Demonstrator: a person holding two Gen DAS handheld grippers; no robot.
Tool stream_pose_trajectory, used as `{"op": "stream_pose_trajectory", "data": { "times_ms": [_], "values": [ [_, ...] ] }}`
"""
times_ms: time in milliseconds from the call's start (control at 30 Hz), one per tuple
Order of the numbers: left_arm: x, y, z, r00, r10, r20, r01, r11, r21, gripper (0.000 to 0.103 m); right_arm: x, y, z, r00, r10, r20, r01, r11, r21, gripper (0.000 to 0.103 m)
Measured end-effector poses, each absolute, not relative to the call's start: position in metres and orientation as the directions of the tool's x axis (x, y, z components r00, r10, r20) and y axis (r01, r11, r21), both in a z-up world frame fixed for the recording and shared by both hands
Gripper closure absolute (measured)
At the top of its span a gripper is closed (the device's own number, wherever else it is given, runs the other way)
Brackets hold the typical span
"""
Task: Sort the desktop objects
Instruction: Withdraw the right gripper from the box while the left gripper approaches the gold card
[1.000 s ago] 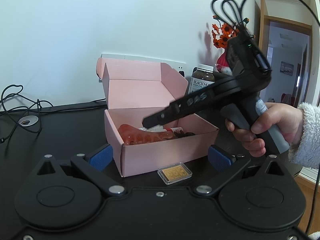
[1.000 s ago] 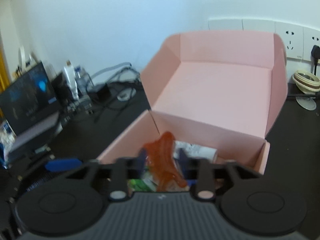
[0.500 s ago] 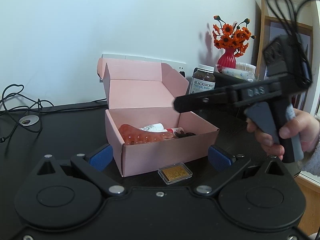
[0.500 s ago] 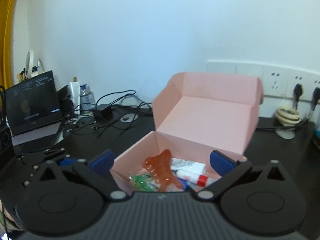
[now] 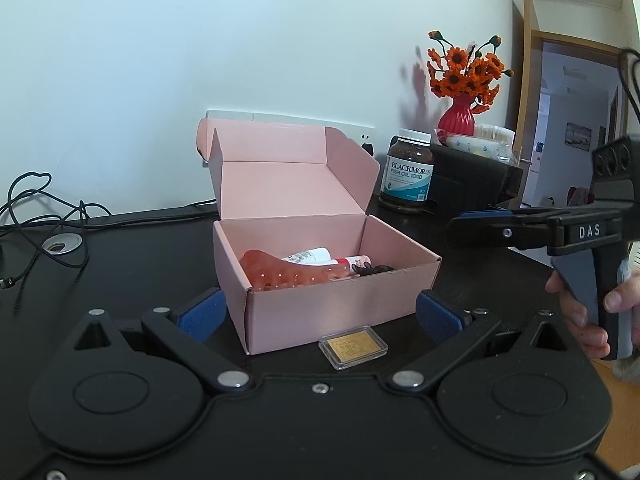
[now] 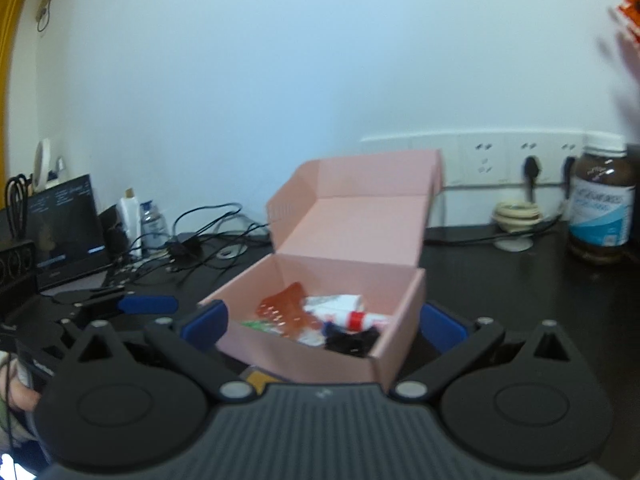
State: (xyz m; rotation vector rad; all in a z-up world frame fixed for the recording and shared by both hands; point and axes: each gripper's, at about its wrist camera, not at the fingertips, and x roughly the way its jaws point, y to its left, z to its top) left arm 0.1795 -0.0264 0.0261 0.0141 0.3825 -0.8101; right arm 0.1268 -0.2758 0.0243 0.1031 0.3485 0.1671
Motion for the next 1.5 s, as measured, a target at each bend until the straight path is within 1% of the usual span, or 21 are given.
{"op": "stream_pose_trajectory", "data": {
  "times_ms": [133,400,633,767,1000,1033,1167,1267,1300,1500],
  "values": [
    [0.179,-0.026,0.026,0.635,-0.694,-0.338,0.697,0.704,-0.136,0.0,0.12,-0.283,0.018,0.944,0.136,-0.301,-0.116,0.99,0.086,0.001],
    [0.179,-0.026,0.026,0.661,-0.666,-0.344,0.672,0.73,-0.124,0.0,0.116,-0.295,0.005,0.949,0.161,-0.272,-0.144,0.986,0.082,0.001],
    [0.182,-0.023,0.025,0.674,-0.65,-0.352,0.648,0.748,-0.142,0.0,0.11,-0.306,0.003,0.954,0.181,-0.24,-0.147,0.977,0.152,0.001],
    [0.18,-0.027,0.026,0.678,-0.642,-0.358,0.65,0.751,-0.114,0.0,0.107,-0.313,0.002,0.956,0.191,-0.222,-0.149,0.97,0.193,0.001],
    [0.167,-0.057,0.024,0.668,-0.618,-0.415,0.698,0.714,0.06,0.0,0.107,-0.329,0.0,0.956,0.215,-0.202,-0.149,0.942,0.3,0.001],
    [0.166,-0.061,0.023,0.655,-0.622,-0.43,0.708,0.704,0.06,0.0,0.107,-0.33,0.0,0.955,0.22,-0.2,-0.152,0.939,0.308,0.001],
    [0.166,-0.075,0.023,0.604,-0.63,-0.488,0.713,0.701,-0.022,0.001,0.106,-0.331,0.0,0.954,0.23,-0.192,-0.161,0.934,0.319,0.001],
    [0.166,-0.084,0.023,0.596,-0.625,-0.505,0.685,0.724,-0.087,0.005,0.104,-0.331,0.0,0.953,0.239,-0.185,-0.171,0.931,0.321,0.001],
    [0.166,-0.088,0.022,0.597,-0.616,-0.514,0.676,0.731,-0.091,0.006,0.104,-0.331,0.0,0.953,0.242,-0.182,-0.174,0.93,0.322,0.001],
    [0.165,-0.113,0.012,0.616,-0.539,-0.574,0.631,0.774,-0.051,0.006,0.101,-0.332,0.0,0.951,0.259,-0.168,-0.194,0.925,0.326,0.001]
  ]
}}
